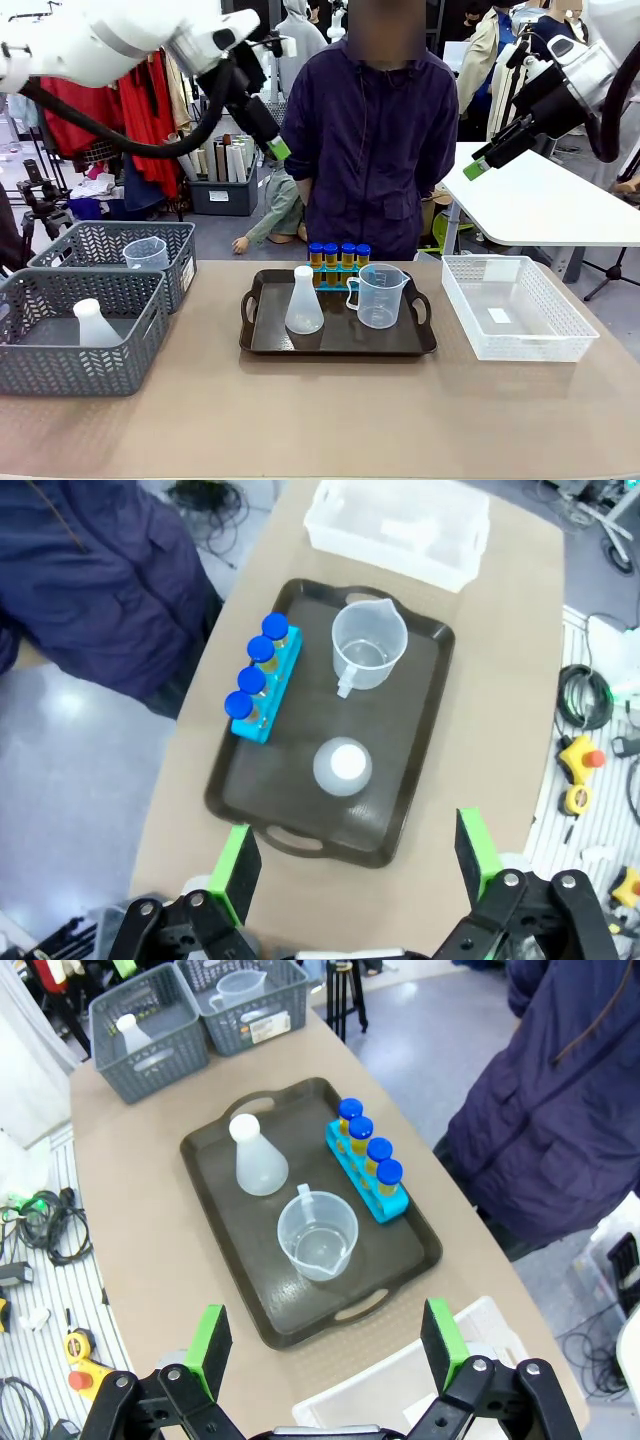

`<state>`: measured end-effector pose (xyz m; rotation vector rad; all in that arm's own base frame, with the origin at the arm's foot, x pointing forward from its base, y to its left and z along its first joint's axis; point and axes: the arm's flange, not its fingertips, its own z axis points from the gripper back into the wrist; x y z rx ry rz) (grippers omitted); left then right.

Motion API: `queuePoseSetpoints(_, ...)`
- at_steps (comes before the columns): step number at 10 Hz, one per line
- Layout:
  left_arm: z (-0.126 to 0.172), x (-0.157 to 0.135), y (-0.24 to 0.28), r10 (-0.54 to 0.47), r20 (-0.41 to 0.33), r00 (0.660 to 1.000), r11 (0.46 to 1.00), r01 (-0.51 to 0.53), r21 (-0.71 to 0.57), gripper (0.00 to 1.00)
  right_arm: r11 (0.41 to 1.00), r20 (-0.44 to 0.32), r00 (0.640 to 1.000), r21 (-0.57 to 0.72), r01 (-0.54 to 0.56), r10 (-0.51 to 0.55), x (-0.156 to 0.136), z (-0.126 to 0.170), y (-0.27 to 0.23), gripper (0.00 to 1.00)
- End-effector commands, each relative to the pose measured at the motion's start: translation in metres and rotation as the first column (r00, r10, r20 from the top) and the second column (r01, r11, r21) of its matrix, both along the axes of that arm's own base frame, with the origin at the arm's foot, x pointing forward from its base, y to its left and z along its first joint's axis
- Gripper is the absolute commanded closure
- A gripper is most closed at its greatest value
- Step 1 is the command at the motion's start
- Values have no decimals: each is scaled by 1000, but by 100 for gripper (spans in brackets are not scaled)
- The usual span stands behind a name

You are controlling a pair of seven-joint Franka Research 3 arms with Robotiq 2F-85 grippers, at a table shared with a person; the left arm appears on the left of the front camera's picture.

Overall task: Prepare the laboratory tools.
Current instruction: Pick up one Small flask and place it on the Handle tray.

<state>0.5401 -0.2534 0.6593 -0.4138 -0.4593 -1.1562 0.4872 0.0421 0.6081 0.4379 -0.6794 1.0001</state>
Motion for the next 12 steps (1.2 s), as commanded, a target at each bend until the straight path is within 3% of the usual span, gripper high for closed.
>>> queuePoseSetpoints(1, -5, -8, 26, -51, 35, 998, 998, 53, -45, 0, 1000, 4, 1000, 1, -9, 9, 0, 1, 0, 0)
queuePoseSetpoints(5, -6, 7, 64, -40, 120, 992, 991, 55, -125, 0, 1000, 4, 1000, 1, -9, 9, 0, 1, 0, 0)
queuePoseSetpoints(12, -21, 5, 85, -22, 150, 988, 983, 49, -176, 0, 1000, 4, 1000, 1, -9, 9, 0, 1, 0, 0)
